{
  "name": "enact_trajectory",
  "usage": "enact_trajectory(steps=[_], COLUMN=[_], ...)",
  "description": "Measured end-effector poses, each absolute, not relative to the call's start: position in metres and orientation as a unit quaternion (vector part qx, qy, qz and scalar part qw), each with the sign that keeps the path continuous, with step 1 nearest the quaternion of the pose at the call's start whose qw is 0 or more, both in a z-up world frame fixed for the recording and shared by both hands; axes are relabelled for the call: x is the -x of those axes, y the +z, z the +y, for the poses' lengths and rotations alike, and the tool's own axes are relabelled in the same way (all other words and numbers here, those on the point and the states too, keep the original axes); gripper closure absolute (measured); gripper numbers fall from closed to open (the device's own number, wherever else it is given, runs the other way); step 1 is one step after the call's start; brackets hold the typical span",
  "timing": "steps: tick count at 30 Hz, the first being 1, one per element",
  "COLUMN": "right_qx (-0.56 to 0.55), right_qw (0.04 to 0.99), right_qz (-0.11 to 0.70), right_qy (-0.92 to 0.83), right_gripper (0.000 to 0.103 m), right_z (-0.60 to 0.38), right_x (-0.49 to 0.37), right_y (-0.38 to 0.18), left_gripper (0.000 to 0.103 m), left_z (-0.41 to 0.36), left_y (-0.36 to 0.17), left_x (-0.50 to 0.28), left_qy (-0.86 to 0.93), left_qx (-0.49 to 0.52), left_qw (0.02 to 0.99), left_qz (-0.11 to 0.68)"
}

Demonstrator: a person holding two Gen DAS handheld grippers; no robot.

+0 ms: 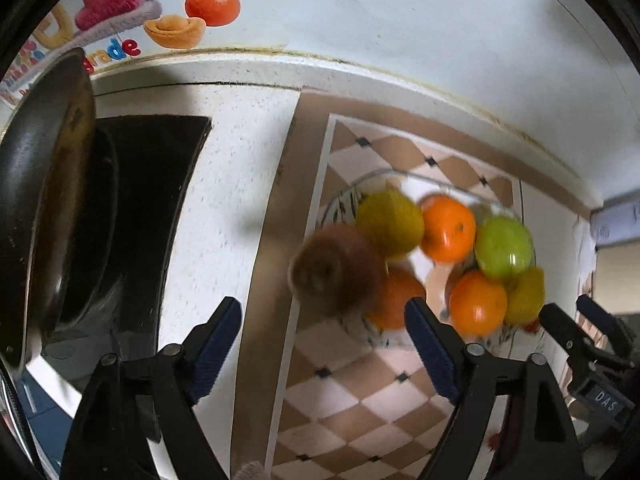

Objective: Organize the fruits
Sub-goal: 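Place the brown apple on the plate with the left gripper while the right places the green apple, then move both grippers toward the red cherry tomatoes on the runner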

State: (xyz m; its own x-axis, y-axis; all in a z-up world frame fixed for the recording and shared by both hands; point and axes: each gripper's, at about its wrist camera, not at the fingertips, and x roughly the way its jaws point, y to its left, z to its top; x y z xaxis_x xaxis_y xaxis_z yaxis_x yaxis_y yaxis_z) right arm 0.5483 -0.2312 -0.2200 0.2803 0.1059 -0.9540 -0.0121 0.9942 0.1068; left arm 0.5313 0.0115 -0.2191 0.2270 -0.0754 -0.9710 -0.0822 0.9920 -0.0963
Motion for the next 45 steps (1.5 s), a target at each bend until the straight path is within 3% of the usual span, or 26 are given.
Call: enact_trajectory(steps=[7,32,45], right_qx=[-0.04,-0.046,-0.06], right_qw=[0.81,0.882,0.896], right_qz=[0.585,0.469,0.439], right_qy=[0.018,0.011,0.029], right_gripper=[0.006,0.006,0.006], right_z=[-0.24,-0.245,-0.239], right_x=[-0.501,-0.356,-0.324], right_y=[-0.207,-0.068,-0.035], left_gripper=[0.002,0.002,0.002], left_z=[-0.016,-0.035,-0.039], left_y=[-0.199,-0.084,-0.064], left_x=[-0.486,-0.366,-0.341], left_qy=[0.01,-0.031,-0.026], left_qx=[0.021,0.001,-0.007], left_qw=[0.812,0.876,0.888], left_qz=[0.583,0.482,0.459])
